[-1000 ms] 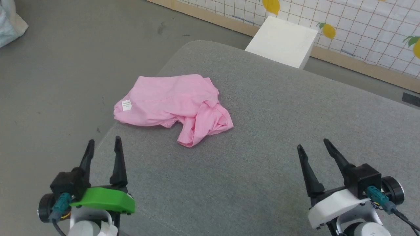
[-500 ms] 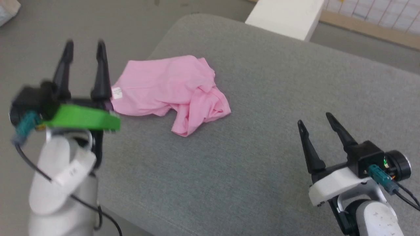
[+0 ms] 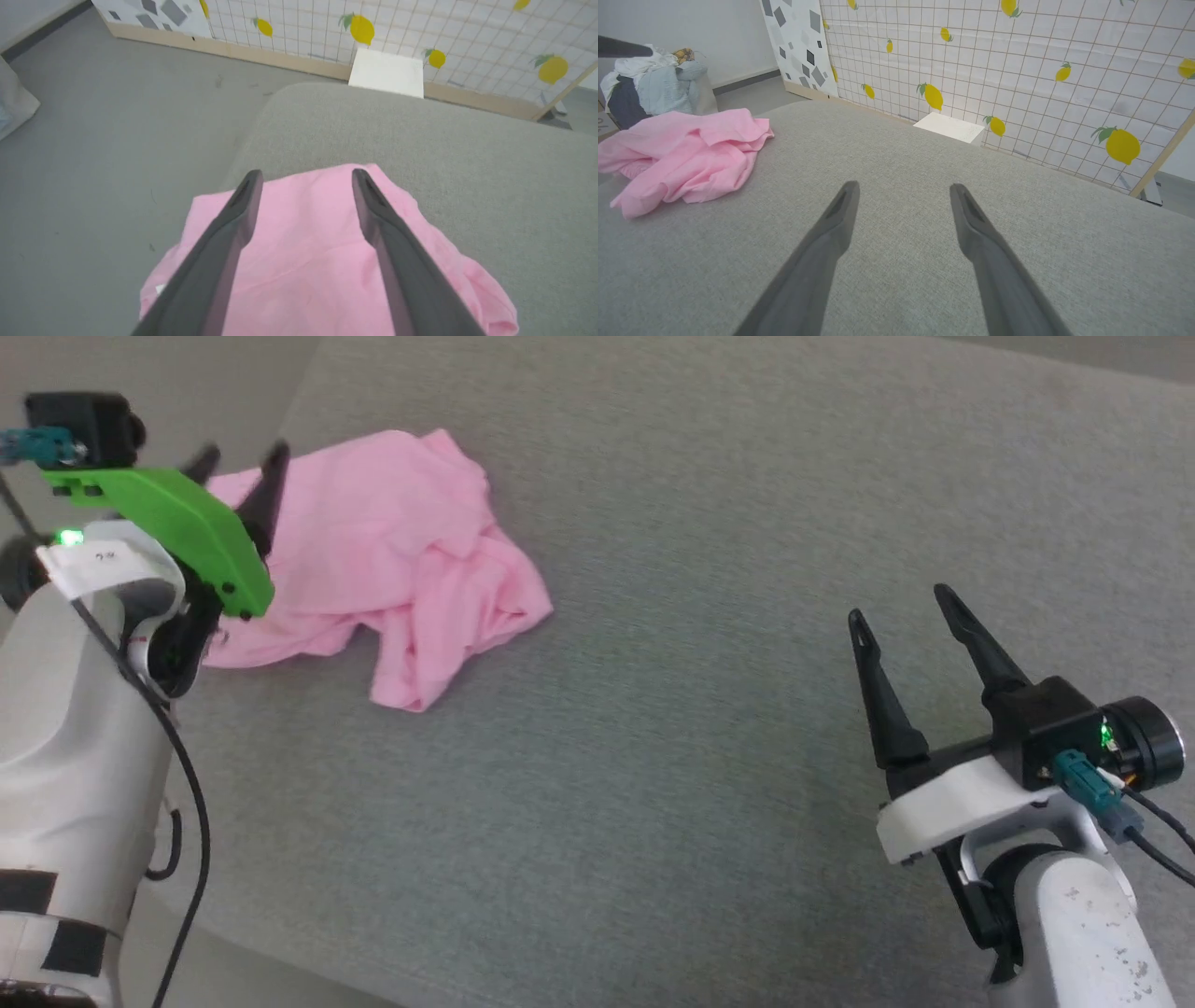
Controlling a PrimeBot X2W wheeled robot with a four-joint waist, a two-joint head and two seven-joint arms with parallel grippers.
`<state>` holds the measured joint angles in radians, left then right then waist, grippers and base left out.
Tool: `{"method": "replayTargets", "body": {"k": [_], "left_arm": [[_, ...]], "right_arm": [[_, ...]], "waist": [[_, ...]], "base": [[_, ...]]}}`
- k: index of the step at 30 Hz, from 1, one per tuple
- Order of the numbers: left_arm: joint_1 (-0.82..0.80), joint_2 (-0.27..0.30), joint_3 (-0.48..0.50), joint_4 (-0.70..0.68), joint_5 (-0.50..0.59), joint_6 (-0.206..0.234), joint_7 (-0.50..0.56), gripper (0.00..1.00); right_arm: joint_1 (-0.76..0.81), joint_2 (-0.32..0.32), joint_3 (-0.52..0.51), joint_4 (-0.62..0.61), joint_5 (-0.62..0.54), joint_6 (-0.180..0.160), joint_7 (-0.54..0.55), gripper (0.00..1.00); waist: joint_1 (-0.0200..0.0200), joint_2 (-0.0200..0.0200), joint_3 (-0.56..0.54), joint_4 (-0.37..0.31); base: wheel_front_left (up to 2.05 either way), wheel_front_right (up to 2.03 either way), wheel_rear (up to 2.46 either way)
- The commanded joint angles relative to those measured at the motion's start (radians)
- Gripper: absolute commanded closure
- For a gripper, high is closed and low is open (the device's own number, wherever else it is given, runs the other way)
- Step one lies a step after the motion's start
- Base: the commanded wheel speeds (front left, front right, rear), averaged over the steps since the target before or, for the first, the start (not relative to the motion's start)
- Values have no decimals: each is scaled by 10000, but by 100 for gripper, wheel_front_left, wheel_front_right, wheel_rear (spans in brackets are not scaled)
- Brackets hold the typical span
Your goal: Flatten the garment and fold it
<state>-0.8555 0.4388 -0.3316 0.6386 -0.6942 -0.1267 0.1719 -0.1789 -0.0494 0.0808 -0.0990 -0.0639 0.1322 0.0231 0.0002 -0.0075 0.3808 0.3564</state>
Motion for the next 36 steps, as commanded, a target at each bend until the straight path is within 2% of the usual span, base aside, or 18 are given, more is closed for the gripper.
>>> {"method": "replayTargets", "body": {"k": [1, 5, 12, 13, 14, 15, 18, 23, 29, 36], "left_arm": [[-132, 153, -250, 237, -415, -39, 457, 0], [-116, 451, -906, 932, -1527, -39, 1817, 0], [165, 337, -1534, 2210, -2699, -39, 3585, 0], [190, 294, -1564, 2276, -2837, -40, 3679, 12], [236, 249, -1619, 2365, -2973, -40, 3797, 70], [252, 254, -1672, 2415, -3014, -40, 3796, 100], [296, 241, -1823, 2575, -3203, -40, 3839, 100], [13, 412, -2039, 2528, -3041, -40, 2940, 100], [-630, 803, -2352, 2494, -2162, -40, 683, 100], [-1439, 900, -2302, 2217, -1351, 96, -1890, 100]], "right_arm": [[-184, -8, -7, 21, -20, -15, -89, 0], [-313, -8, 1, 75, -21, -15, -115, 0], [-435, -8, 6, 178, 38, -15, -146, 0], [-439, -8, 1, 191, 45, -15, -153, 0], [-437, -8, -3, 212, 64, -15, -163, 0], [-432, -8, -7, 223, 81, -15, -167, 0], [-410, -8, -38, 280, 138, -15, -212, 0], [-323, -8, -134, 382, 204, -15, -287, 0], [-106, -8, -198, 646, 444, -15, -510, 0], [349, -8, -527, 871, 820, -15, -729, 0]], "waist": [[-2, 75, 683, -708], [-2, 75, 898, -916], [-2, 75, 1007, -1100], [-2, 75, 998, -1111], [-2, 75, 963, -1122], [-2, 75, 939, -1124], [-2, 75, 793, -1120], [-2, 75, 442, -998], [-2, 75, -391, -925], [-2, 75, -1446, -897]], "base": [[0, 0, 0], [0, 0, 0], [0, 0, 0], [0, 0, 0], [0, 0, 0], [0, 0, 0], [0, 0, 0], [0, 0, 0], [0, 0, 0], [0, 0, 0]]}}
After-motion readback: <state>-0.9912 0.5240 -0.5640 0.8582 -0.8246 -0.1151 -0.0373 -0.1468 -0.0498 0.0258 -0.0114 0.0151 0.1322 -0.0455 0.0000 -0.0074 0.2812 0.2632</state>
